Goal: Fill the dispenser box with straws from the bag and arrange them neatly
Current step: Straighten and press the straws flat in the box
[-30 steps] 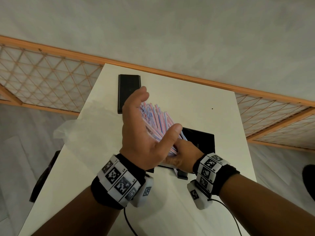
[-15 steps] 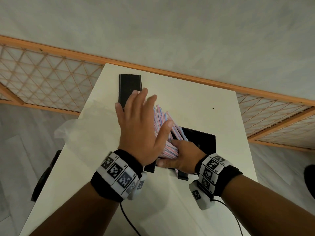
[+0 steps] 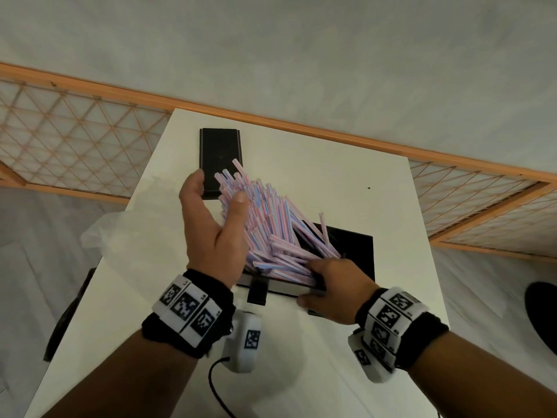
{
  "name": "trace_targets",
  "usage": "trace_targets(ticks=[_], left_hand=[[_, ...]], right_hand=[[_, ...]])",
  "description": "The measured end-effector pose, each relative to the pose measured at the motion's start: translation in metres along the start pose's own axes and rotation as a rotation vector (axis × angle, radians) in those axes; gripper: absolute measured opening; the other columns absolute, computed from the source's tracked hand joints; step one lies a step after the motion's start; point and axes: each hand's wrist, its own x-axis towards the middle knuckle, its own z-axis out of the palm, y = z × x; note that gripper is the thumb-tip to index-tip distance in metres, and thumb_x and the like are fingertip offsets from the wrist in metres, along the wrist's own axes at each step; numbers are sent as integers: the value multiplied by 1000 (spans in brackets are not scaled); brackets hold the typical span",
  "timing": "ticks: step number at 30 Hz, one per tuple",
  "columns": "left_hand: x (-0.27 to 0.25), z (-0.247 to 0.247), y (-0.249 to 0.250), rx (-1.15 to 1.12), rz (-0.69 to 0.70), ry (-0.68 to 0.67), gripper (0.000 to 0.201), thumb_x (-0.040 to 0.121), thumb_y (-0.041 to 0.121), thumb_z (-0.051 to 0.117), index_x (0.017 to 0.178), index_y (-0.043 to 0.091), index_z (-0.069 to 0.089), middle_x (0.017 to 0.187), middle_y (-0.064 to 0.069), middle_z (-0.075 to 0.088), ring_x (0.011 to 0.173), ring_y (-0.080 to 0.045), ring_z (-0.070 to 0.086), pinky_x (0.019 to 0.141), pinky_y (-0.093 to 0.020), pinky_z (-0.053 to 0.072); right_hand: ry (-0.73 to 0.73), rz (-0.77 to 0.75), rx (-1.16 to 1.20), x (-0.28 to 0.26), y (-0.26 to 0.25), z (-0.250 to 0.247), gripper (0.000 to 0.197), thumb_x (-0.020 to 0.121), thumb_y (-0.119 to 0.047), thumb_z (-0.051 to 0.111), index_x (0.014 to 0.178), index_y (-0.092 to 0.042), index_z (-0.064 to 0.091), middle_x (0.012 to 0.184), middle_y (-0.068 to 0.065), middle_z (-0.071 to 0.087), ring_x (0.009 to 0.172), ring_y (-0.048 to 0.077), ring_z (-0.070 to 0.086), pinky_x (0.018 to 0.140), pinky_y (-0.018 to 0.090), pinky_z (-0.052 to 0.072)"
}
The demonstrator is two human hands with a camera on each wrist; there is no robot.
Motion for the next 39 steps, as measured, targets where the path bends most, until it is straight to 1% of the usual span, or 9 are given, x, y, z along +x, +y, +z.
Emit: trace_targets(ticks=[4,8,9,16,20,25,29,34,39], left_hand=[[-4,4,-13,-204,-219,54,80,74,65,62,136,18,41,143,-7,46,134,-25,48,110,-51,44],[-13,8,-15,-290,-241,3,66,77,54,66,127,19,41,138,-6,49,109,-3,61,83,-17,52],[-15,10,-14,-306,-231,-10,66,78,52,67,127,17,41,134,-7,53,101,0,64,80,-17,52],[-16,17,-16,-277,-231,-21,90,69,67,73,133,12,40,126,-8,64,109,-18,68,99,-48,54],[-15,18,-16,-249,-220,-41,78,76,50,74,133,11,38,119,2,65,98,-4,70,94,-37,58],[-19,18,-11,-218,-150,-63,86,70,55,74,134,10,38,119,13,62,104,1,67,92,-24,55],[-19,18,-8,-210,-105,-70,88,69,56,73,134,9,38,118,16,61,105,3,65,88,-16,53],[-18,16,-10,-193,-122,-50,91,67,54,80,135,10,40,124,3,64,106,-5,68,92,-27,56],[-21,17,-11,-225,-149,-50,87,71,44,87,136,11,39,122,8,62,103,4,67,86,-14,52]], right_hand=[[-77,79,3,5,0,-1,42,77,-53,72,106,-25,62,86,-7,71,80,11,64,78,25,53],[-113,56,76,13,-4,1,39,79,-47,74,109,-26,61,90,-6,71,80,14,68,72,29,56],[-122,69,71,15,-4,1,38,79,-47,74,107,-25,61,89,-6,70,78,13,67,66,24,53],[-194,79,94,30,-8,-1,37,77,-48,77,102,-26,61,84,-15,60,76,6,57,64,18,40],[-218,59,135,36,-9,1,59,74,-48,80,125,-31,58,112,-12,65,103,13,61,90,27,49],[-169,-1,156,37,-13,1,69,73,-55,78,133,-32,52,124,-10,63,112,13,58,99,31,46],[-101,-13,272,32,-17,-6,53,66,-66,78,103,-31,64,92,-13,69,87,6,63,80,27,52],[54,-55,380,26,-13,-16,50,61,-70,78,96,-38,64,89,-17,70,84,-6,62,75,15,48],[198,-145,445,19,-11,-18,38,70,-65,70,84,-31,59,69,-17,62,63,2,57,62,19,47]])
